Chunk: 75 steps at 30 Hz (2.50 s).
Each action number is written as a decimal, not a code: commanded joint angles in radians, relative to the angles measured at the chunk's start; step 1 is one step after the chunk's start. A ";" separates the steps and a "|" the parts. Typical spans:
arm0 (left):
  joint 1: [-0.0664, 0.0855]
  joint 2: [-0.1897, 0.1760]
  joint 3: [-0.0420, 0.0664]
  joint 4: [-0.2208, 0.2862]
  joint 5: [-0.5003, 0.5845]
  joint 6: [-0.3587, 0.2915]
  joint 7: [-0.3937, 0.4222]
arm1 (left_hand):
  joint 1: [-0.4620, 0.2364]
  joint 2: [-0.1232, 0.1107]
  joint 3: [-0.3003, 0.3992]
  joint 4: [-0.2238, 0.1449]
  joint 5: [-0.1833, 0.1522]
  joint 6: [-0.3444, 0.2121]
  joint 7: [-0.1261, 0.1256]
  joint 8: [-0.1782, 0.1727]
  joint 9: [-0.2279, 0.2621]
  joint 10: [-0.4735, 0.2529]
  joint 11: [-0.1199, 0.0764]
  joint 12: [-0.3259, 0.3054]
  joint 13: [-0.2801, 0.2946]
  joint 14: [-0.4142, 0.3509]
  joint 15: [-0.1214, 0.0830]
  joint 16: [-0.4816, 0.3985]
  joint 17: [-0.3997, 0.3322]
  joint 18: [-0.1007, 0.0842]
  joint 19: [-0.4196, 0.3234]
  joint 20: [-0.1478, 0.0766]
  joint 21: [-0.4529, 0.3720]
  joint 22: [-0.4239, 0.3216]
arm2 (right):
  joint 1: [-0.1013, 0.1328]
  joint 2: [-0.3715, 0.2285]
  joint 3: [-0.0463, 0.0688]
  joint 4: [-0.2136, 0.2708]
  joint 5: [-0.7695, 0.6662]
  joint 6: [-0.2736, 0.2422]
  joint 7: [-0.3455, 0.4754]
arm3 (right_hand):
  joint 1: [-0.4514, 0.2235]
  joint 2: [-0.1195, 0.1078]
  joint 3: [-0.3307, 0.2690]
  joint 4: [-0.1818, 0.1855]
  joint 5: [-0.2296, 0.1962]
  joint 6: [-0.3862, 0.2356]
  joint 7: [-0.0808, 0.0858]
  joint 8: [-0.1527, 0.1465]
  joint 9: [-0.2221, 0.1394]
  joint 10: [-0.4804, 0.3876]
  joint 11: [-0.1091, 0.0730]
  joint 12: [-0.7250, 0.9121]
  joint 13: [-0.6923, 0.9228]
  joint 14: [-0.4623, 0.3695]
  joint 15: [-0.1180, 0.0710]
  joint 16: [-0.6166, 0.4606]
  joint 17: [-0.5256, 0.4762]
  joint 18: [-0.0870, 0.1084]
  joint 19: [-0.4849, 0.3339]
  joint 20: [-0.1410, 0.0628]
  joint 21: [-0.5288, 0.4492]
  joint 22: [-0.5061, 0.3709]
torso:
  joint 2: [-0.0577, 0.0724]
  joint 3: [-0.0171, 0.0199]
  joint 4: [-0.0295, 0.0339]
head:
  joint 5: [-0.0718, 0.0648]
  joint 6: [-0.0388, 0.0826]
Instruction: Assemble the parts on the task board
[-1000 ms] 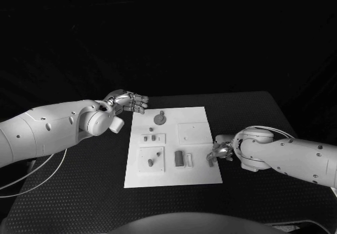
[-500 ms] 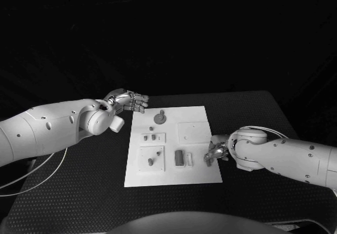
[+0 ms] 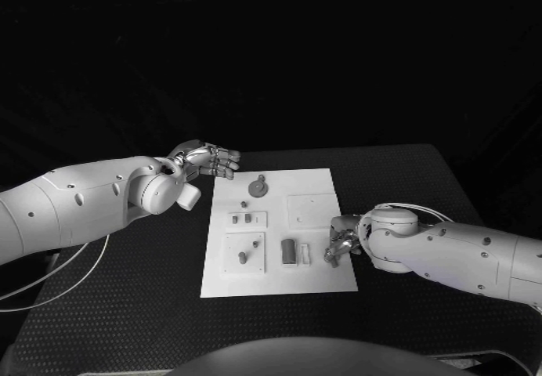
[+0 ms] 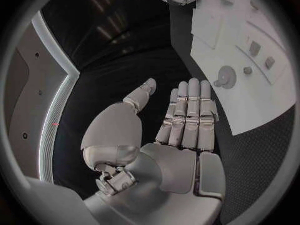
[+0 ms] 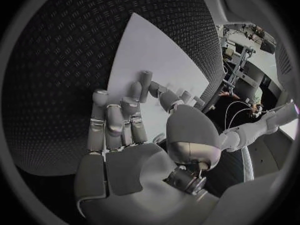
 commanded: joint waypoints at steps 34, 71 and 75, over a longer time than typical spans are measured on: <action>0.001 0.003 0.001 0.001 0.005 0.015 0.007 | -0.008 -0.001 -0.001 0.007 -0.002 -0.005 -0.004 -0.001 0.001 -0.007 -0.002 0.002 -0.002 -0.007 0.001 -0.007 0.002 0.012 -0.008 -0.002 0.003 -0.001 | 0.001 -0.029 0.003 0.043 0.356 -0.147 0.042 | 0.006 0.180 0.002 -0.009 0.009 -0.006 0.029 -0.228 -0.036 0.019 -0.004 0.006 -0.016 0.026 -0.004 0.001 0.019 0.016 0.004 0.000 0.012 0.021 | 0.000 0.0007 -0.0011 | 0.004 -0.001; 0.001 0.004 0.001 0.003 0.005 0.023 0.000 | -0.009 -0.002 -0.002 0.008 -0.003 -0.006 -0.003 -0.002 0.001 -0.008 -0.002 0.002 -0.002 -0.008 0.001 -0.008 0.002 0.012 -0.009 -0.002 0.003 -0.002 | 0.003 0.063 0.006 -0.017 0.377 -0.070 0.019 | -0.007 0.173 -0.001 -0.006 0.009 -0.007 0.030 -0.231 -0.040 0.018 -0.003 0.005 -0.017 0.023 -0.006 -0.002 0.013 0.016 0.005 0.001 0.011 0.019 | 0.000 0.0003 -0.0007 | 0.002 -0.003; 0.001 0.004 0.001 0.002 0.005 0.024 0.000 | -0.009 -0.002 -0.002 0.008 -0.003 -0.006 -0.003 -0.002 0.001 -0.008 -0.002 0.002 -0.002 -0.008 0.001 -0.008 0.002 0.012 -0.009 -0.002 0.003 -0.002 | 0.002 0.065 0.003 -0.019 0.379 -0.066 0.023 | -0.014 0.173 -0.003 -0.005 0.008 -0.007 0.031 -0.231 -0.041 0.017 -0.003 0.005 -0.017 0.021 -0.005 -0.002 0.010 0.016 0.004 0.002 0.010 0.019 | 0.001 0.0007 -0.0006 | 0.002 -0.005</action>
